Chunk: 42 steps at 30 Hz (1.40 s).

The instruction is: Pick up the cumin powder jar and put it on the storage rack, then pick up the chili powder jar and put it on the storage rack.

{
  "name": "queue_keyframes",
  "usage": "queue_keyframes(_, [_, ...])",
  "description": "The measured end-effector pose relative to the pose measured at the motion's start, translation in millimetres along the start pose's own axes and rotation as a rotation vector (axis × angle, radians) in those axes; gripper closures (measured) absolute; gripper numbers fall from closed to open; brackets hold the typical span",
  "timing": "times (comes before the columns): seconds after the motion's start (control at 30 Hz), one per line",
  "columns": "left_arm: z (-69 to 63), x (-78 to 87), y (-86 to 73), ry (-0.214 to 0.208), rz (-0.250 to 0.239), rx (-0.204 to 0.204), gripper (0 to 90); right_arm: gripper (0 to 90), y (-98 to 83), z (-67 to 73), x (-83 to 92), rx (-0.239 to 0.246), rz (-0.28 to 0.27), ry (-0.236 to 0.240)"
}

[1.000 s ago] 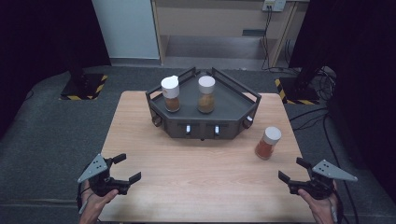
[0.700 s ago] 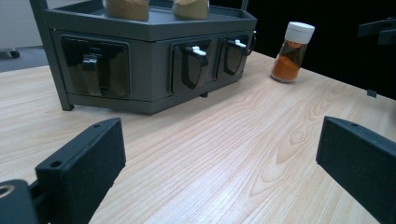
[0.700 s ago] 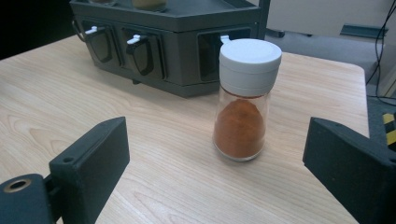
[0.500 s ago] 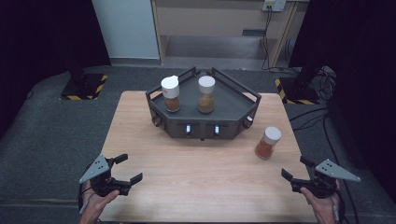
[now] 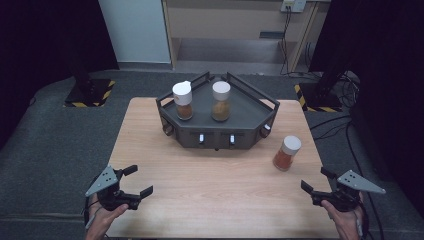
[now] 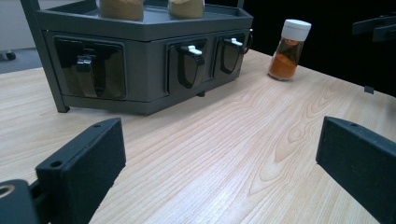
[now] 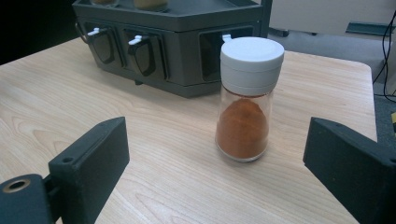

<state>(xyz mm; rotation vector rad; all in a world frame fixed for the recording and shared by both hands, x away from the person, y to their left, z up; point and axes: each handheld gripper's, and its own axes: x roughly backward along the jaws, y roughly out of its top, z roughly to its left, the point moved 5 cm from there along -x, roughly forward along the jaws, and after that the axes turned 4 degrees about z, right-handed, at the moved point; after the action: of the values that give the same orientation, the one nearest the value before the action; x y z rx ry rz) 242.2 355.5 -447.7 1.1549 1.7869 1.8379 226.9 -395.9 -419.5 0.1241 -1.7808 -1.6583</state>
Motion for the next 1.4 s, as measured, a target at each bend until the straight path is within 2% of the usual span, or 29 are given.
queue_keyframes(0.77, [0.0, -0.5, 0.2, -0.001, 0.002, 0.002, 0.1, 7.0, 1.8, 1.4, 1.3, 0.003, -0.003, 0.003])
queue_keyframes(0.9, [-0.2, -0.3, 0.3, -0.001, 0.002, 0.001, 0.0, 7.2, 6.8, 1.5, 2.0, 0.010, 0.018, 0.020])
queue_keyframes(1.13, [0.4, -0.3, 0.1, 0.001, 0.003, 0.008, 0.0, 6.3, 11.9, -3.3, 5.4, -0.035, 0.023, 0.065])
queue_keyframes(1.4, [0.8, -0.6, -0.3, 0.002, 0.004, 0.013, 0.1, 6.1, 24.9, -8.8, 13.1, -0.041, 0.040, 0.067])
